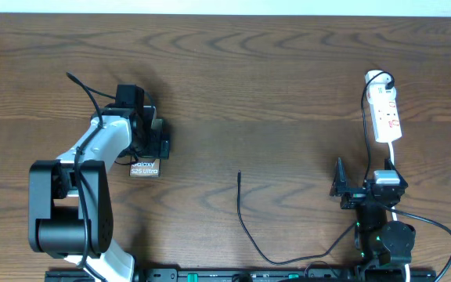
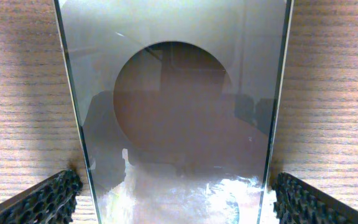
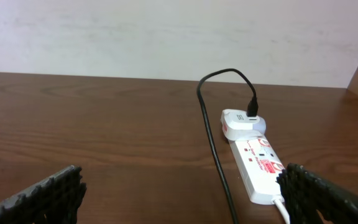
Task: Plug charger to phone and switch on socket
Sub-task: 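Close the left gripper on the phone's sides and adjust grip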
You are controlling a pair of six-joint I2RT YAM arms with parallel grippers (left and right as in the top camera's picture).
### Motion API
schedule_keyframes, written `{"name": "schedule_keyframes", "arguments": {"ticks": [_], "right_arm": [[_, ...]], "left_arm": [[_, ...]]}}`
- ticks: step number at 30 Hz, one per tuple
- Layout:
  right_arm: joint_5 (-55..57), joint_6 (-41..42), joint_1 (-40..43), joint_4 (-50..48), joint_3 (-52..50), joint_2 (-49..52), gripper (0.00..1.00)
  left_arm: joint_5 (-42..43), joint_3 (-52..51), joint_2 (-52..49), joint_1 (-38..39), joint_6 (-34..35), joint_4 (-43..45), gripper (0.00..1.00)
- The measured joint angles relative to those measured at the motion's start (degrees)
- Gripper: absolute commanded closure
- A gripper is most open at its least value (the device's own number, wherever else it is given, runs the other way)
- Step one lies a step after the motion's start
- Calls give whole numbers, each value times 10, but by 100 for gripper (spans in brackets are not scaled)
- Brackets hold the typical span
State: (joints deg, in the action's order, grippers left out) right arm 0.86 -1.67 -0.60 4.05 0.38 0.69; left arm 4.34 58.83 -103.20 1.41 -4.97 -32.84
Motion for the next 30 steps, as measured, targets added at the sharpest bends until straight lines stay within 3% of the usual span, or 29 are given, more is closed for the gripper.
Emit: {"name": "schedule_keyframes", "arguments": {"ticks": [17,23,30], "right_arm": [[0,0,0,0,0,0,1],[0,0,0,0,0,0,1],[0,0,0,0,0,0,1]], "left_arm": [[0,0,0,0,0,0,3],[0,0,0,0,0,0,11],[0,0,0,0,0,0,13]]}}
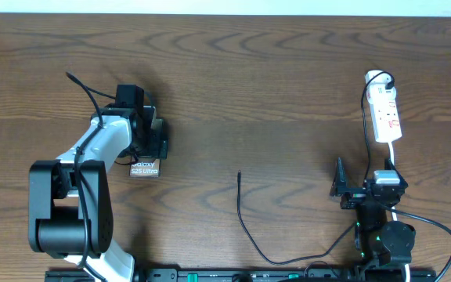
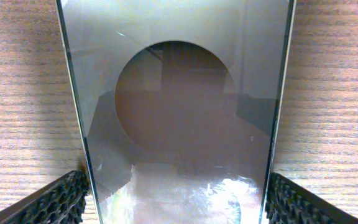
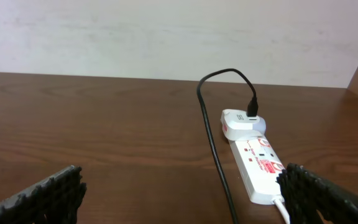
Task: Plug charger to phone and switch on socket
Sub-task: 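Close the left gripper on the phone's sides and adjust grip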
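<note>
The phone (image 2: 176,112) lies flat on the table, its glossy face filling the left wrist view; in the overhead view only its labelled end (image 1: 145,168) shows below my left gripper (image 1: 150,139). The left gripper (image 2: 178,205) is shut on the phone, one pad against each long edge. The black charger cable (image 1: 245,223) lies loose at centre, its free plug end (image 1: 239,174) well right of the phone. The white socket strip (image 1: 387,116) (image 3: 258,163) carries the white charger adapter (image 3: 241,121). My right gripper (image 1: 362,186) (image 3: 179,193) stands open, short of the strip.
The table is dark brown wood. The cable runs from the adapter down past the right arm's base and loops along the near edge (image 1: 288,258). A pale wall (image 3: 166,31) backs the table beyond the strip.
The left gripper's pads have drawn in from beside the phone to touch its two long edges. The right arm, cable and socket strip have not moved.
</note>
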You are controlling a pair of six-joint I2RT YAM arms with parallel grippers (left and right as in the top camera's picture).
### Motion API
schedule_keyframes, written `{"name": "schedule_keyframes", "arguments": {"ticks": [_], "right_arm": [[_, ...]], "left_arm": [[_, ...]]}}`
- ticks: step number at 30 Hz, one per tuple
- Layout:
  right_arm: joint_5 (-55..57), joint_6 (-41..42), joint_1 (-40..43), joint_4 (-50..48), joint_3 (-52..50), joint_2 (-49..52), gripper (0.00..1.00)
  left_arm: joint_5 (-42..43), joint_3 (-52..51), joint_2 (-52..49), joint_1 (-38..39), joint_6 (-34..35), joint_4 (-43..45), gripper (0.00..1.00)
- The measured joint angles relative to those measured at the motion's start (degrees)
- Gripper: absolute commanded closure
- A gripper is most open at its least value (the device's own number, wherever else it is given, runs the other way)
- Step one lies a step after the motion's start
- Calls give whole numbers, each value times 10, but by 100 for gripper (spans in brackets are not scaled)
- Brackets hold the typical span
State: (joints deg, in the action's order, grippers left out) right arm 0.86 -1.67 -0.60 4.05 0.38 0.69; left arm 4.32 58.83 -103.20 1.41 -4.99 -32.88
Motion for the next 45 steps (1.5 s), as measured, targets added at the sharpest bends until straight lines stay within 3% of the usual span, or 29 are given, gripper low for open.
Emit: {"name": "schedule_keyframes", "arguments": {"ticks": [45], "right_arm": [[0,0,0,0,0,0,1]], "left_arm": [[0,0,0,0,0,-1,23]]}}
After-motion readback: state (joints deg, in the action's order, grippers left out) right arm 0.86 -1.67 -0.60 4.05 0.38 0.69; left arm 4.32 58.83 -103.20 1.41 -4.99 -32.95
